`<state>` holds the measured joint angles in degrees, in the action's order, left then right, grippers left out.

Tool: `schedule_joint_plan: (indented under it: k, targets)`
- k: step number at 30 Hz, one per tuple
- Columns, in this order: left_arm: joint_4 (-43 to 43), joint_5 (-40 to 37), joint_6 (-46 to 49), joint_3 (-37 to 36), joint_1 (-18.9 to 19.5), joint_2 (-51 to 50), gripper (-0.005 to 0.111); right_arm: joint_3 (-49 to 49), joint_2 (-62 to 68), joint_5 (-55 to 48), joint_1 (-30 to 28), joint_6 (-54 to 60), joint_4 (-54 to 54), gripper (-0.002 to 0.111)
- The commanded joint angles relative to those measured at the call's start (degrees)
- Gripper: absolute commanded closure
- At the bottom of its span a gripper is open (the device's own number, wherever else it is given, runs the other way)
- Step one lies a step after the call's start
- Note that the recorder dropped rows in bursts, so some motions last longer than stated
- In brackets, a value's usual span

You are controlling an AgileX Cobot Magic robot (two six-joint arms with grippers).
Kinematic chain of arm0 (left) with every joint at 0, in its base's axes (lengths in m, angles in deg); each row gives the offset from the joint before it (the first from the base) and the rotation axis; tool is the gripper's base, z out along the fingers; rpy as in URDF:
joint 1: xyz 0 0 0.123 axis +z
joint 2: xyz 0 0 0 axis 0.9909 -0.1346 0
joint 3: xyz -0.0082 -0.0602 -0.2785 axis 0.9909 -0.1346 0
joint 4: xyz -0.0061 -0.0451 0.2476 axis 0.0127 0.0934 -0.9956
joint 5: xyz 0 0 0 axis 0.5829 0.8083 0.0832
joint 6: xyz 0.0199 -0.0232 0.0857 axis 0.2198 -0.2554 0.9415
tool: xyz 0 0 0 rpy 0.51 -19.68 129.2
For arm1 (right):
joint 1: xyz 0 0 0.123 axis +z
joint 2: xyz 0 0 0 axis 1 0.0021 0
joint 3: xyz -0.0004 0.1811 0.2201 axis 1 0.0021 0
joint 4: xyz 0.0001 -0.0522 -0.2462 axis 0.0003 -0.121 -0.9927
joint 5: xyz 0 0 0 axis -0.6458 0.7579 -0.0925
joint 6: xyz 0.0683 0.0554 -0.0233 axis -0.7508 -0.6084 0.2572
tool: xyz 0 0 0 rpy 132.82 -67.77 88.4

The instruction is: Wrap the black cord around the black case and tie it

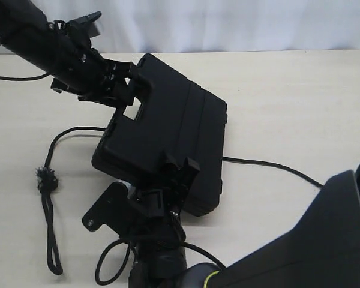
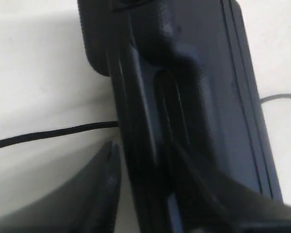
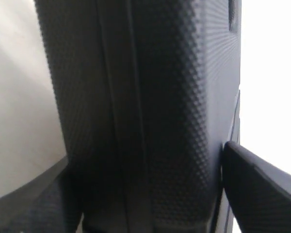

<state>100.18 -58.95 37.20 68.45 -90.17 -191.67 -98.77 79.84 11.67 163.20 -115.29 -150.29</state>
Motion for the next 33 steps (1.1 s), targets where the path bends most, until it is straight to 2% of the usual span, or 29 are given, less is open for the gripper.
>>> schedule_joint_plan:
  k: [1, 4, 7, 10, 13, 16, 19, 23, 29, 31, 33]
  targets:
    - [-2.0, -3.6, 1.3, 5.2, 0.2, 1.2, 0.058, 1.8, -1.4, -2.1, -0.3, -2.5, 1.6, 0.104]
    - [-5.6, -10.0, 1.3, 11.0, 0.6, 1.6, 0.055, 4.3, -4.3, -2.1, -0.3, -4.6, 1.5, 0.104]
    - [-14.7, -18.1, 4.3, 16.3, 0.6, 2.4, 0.056, 7.3, -8.0, -2.1, -0.4, -7.3, 0.4, 0.104]
    - [-25.1, -27.3, 13.7, 17.9, 0.5, 3.8, 0.056, 10.9, -11.7, -2.1, -0.4, -11.5, 0.4, 0.104]
    - [-34.1, -27.6, 16.0, 17.3, 0.5, 4.1, 0.056, 13.1, -14.5, -2.1, -0.5, -13.9, 0.4, 0.104]
    - [-36.3, -27.6, 17.8, 14.3, 0.5, 3.9, 0.056, 13.8, -16.0, -2.1, -0.5, -13.9, 0.4, 0.104]
    - [-37.0, -27.6, 26.0, 9.0, 0.2, 3.9, 0.056, 13.8, -16.3, -2.1, -0.5, -13.9, 0.4, 0.104]
    - [-45.2, -27.6, 34.2, 1.6, -2.0, 3.9, 0.056, 13.8, -16.3, -2.1, -0.5, -13.9, 0.4, 0.104]
    - [-60.1, -27.6, 37.7, -6.4, -8.2, 3.9, 0.056, 13.8, -16.3, -2.1, -0.7, -13.9, 0.4, 0.104]
    - [-63.5, -24.0, 39.6, -10.3, -10.8, 3.9, 0.057, 13.8, -16.3, -2.1, -0.7, -13.9, 0.4, 0.104]
    - [-66.6, -19.4, 41.8, -14.8, -13.6, 3.9, 0.062, 13.8, -16.3, -2.1, -0.7, -13.9, 0.4, 0.104]
